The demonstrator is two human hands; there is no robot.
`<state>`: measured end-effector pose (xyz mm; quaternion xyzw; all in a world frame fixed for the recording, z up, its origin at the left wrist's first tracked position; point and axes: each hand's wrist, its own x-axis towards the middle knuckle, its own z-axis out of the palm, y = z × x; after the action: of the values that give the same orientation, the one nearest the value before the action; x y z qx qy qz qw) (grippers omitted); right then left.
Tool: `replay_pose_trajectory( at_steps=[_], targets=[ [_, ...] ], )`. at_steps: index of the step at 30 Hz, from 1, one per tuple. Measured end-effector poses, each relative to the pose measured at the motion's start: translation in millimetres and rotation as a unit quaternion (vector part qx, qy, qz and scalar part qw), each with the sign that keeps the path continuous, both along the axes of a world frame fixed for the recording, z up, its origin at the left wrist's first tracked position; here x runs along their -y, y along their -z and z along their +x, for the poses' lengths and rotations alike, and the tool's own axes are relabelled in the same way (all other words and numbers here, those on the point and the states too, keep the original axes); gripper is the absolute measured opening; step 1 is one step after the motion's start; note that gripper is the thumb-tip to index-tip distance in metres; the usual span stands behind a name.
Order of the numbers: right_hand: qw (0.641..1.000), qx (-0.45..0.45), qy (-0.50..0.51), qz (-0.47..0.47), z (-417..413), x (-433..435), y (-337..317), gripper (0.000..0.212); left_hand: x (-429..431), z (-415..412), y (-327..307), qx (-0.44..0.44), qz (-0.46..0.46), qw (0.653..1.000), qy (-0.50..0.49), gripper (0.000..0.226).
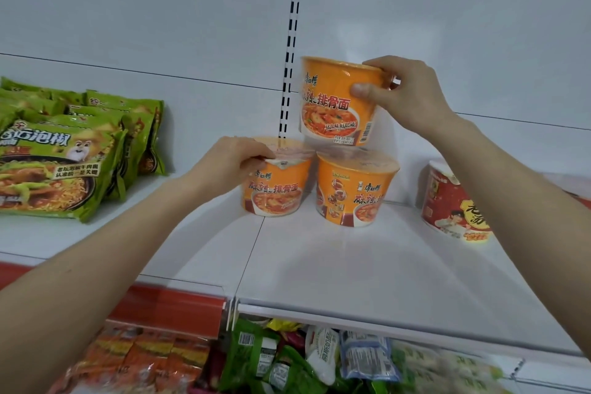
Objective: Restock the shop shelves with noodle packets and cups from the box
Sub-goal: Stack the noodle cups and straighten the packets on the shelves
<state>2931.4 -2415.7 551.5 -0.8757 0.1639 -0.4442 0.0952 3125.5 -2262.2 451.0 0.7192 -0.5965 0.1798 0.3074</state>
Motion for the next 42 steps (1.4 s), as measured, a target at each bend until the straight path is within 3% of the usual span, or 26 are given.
replay_pose_trajectory(
  at_steps=[6, 10, 19, 21, 23, 25, 27, 30, 33, 38, 40, 42],
  targets=[
    [1.000, -0.001, -0.004, -0.001, 0, 3, 2, 0.039, -7, 11, -1, -0.066, 0.024, 0.997, 0.009, 0.020],
    [1.000, 0.003, -0.014, -0.002, 2, 3, 3, 0.040, 4, 0, 0, -0.036, 0.025, 0.999, 0.027, 0.031],
    [1.000, -0.005, -0.014, -0.001, 6, 9, 8, 0.041, 8, 1, 4, -0.072, 0.006, 0.997, 0.040, 0.023],
    [1.000, -0.004, -0.018, -0.001, 7, 7, 7, 0.040, 6, -4, 1, -0.113, 0.013, 0.993, 0.035, 0.035],
    [1.000, 0.001, -0.025, 0.000, 6, 5, 5, 0.038, 6, -13, -7, -0.173, 0.000, 0.985, 0.026, 0.061],
    [0.999, 0.004, -0.033, -0.004, 5, -1, 1, 0.036, 8, -23, -21, -0.240, -0.046, 0.970, 0.008, 0.090],
    [0.999, 0.008, -0.050, -0.006, 5, -8, -3, 0.034, 14, -32, -36, -0.302, -0.092, 0.949, 0.028, 0.100],
    [0.997, 0.012, -0.079, -0.004, 5, -17, -6, 0.031, 22, -46, -49, -0.333, -0.121, 0.930, 0.095, 0.094],
    [0.996, 0.008, -0.086, 0.009, 1, -19, -5, 0.033, 27, -55, -52, -0.334, -0.158, 0.925, 0.091, 0.083],
    [0.983, 0.032, -0.128, 0.125, -25, -1, 1, 0.031, 29, -54, -46, -0.313, -0.175, 0.931, 0.072, 0.082],
    [0.986, -0.020, -0.090, 0.142, -39, 16, 12, 0.036, 26, -53, -44, -0.311, -0.186, 0.930, 0.067, 0.081],
    [0.979, -0.177, -0.004, 0.101, -48, 36, 32, 0.045, 25, -52, -43, -0.318, -0.197, 0.925, 0.064, 0.079]
  ],
)
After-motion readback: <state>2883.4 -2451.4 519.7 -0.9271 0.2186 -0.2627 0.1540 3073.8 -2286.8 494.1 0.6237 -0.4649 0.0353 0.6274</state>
